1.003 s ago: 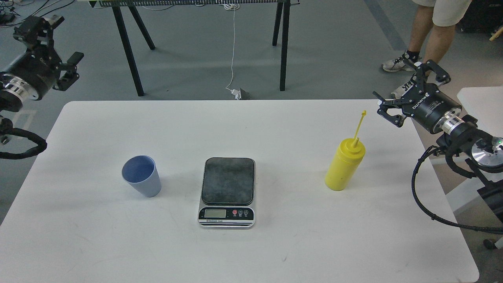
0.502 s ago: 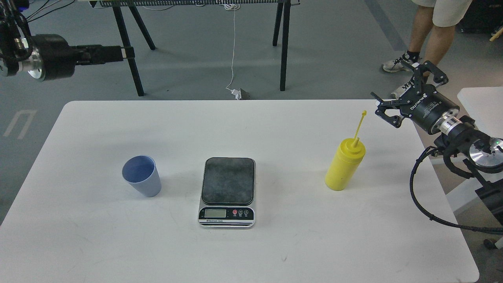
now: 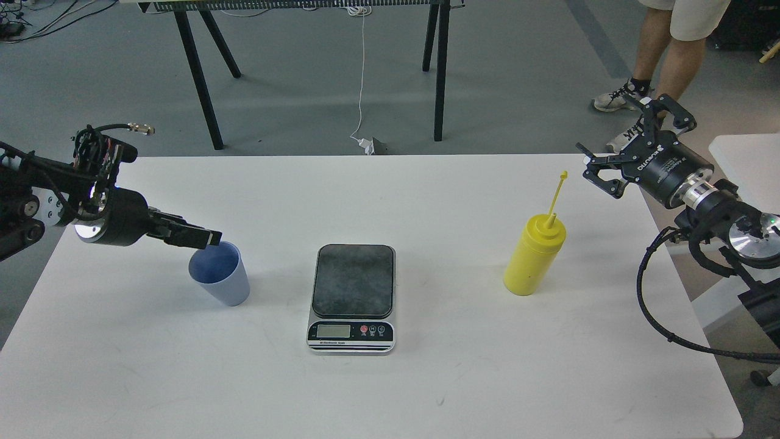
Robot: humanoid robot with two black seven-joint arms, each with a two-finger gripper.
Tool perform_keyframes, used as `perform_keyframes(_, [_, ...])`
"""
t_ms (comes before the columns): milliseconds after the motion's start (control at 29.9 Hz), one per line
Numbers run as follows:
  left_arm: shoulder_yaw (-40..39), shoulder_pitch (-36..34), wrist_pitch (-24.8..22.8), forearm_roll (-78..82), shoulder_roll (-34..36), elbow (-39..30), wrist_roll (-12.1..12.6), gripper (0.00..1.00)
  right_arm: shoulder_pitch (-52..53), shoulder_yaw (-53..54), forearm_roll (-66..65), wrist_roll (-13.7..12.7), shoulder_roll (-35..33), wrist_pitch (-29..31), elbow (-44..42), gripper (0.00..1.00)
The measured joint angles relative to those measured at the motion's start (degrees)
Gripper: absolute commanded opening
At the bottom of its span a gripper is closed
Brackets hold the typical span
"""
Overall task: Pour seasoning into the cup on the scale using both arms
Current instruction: 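Lower the left gripper onto the blue cup's side, then close the left gripper around the blue cup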
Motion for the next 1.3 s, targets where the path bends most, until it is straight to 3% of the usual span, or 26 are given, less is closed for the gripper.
perform_keyframes(1070, [0.74, 3.55, -0.01, -0.33, -3.59, 3.52, 0.00, 0.91, -1.35, 0.35, 0.00, 0.00, -0.58, 0.02, 0.00, 0.99])
perform_keyframes(1304, [0.73, 3.56, -0.01, -0.43, -5.49, 6.19, 0.00, 0.78, -1.35, 0.35, 0.00, 0.00, -0.59, 0.02, 0.00, 0.99])
